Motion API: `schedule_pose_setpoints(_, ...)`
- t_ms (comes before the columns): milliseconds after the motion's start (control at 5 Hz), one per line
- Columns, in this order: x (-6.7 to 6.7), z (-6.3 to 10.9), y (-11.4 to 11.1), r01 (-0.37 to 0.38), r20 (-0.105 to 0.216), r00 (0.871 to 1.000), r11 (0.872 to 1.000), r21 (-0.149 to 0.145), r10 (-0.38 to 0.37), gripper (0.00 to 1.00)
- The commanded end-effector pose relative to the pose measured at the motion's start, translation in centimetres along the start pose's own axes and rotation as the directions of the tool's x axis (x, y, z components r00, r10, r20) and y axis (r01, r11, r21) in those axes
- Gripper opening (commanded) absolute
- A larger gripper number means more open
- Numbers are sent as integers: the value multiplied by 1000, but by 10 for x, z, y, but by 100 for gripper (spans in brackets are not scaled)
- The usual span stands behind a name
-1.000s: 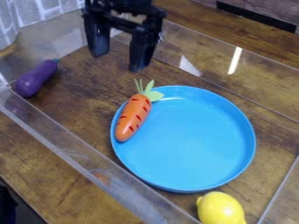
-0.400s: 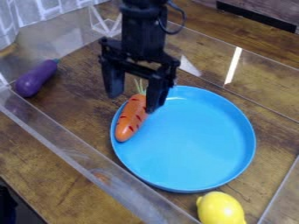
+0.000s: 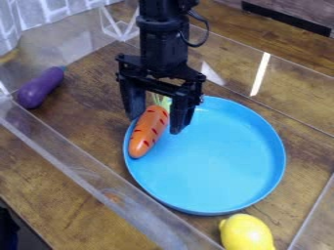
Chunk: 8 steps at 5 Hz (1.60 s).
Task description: Remove the carrot from the blue tray and put it on the table
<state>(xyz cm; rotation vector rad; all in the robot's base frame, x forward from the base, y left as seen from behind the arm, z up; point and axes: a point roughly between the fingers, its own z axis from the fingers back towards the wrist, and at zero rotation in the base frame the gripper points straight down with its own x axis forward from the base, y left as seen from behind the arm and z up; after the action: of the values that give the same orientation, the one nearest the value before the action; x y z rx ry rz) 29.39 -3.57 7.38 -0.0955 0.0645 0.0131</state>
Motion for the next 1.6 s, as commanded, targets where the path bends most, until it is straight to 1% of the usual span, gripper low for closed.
schedule_pose_setpoints(0,4,8,-1,12,33,999,1000,-13,-11,100)
schedule_pose_setpoints(1000,10,8,12,0,54,999,999,-50,3,100)
schedule_pose_setpoints(1400,12,6,13,2,55,998,998,-64,2,100)
